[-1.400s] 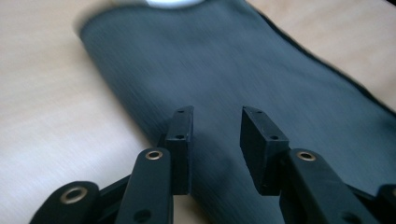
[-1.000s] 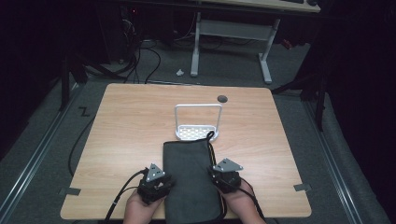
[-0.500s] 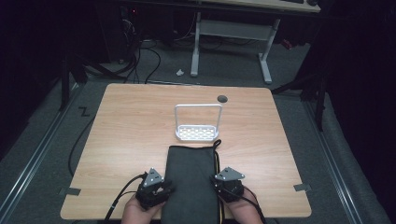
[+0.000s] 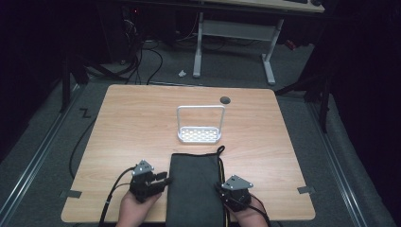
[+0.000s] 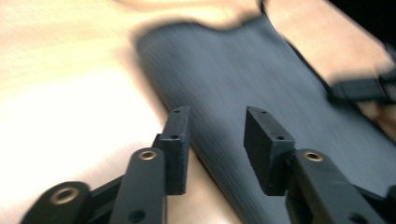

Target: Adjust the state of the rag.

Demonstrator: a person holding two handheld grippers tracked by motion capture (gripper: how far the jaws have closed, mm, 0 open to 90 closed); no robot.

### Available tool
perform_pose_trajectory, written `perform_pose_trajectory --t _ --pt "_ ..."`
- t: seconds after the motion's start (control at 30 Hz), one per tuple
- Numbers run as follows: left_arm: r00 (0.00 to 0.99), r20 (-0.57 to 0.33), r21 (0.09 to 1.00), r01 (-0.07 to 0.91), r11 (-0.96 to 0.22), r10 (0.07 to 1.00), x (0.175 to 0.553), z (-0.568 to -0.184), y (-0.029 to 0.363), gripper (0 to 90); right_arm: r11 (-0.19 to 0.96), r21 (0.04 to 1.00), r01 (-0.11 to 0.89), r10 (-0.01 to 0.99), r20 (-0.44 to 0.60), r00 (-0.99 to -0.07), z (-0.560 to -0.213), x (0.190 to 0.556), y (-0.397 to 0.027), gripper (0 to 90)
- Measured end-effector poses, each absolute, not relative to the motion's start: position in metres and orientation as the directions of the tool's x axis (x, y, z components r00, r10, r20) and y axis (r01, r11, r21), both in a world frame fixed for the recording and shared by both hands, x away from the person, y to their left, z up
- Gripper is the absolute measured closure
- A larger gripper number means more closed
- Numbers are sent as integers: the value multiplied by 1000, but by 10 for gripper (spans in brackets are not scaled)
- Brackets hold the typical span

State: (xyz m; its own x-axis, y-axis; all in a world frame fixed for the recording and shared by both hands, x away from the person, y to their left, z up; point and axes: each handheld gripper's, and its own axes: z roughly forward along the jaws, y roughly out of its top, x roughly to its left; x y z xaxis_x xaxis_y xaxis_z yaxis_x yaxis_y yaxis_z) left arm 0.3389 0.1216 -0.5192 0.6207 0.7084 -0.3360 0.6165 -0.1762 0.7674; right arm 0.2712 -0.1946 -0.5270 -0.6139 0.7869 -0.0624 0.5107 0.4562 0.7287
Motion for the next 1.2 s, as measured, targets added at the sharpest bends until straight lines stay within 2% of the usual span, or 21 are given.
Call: perform_pose_trajectory --t 0.1,0.27,0.37,0.5,0.67,0.77,0.9,1.03,1.2 --pt "587 -345 762 631 -147 733 365 -519 115 528 451 730 514 787 -52 -615 -527 272 -195 828" --pt "526 -333 739 661 -131 782 391 -526 100 530 456 728 512 785 -59 -616 -527 272 -195 828" --pt "512 -306 725 672 -152 802 394 -532 95 546 455 729 511 784 -56 -618 -527 272 -196 828" --pt "547 -261 742 640 -197 795 388 -534 89 554 454 730 511 783 -55 -619 -527 272 -196 823" --pt "585 -140 765 576 -288 799 378 -534 79 637 444 734 513 785 -44 -617 -528 273 -196 802" --pt "592 -150 763 579 -289 792 379 -534 80 701 419 743 522 794 -21 -608 -527 272 -195 763" --pt "594 -205 756 601 -260 778 382 -535 84 769 391 765 511 826 -46 -562 -522 280 -192 685" --pt "596 -222 753 608 -253 772 383 -536 85 782 352 771 531 874 -67 -481 -515 308 -189 566" --pt "594 -233 752 612 -246 770 383 -536 86 774 286 732 619 912 -9 -410 -521 346 -188 450"
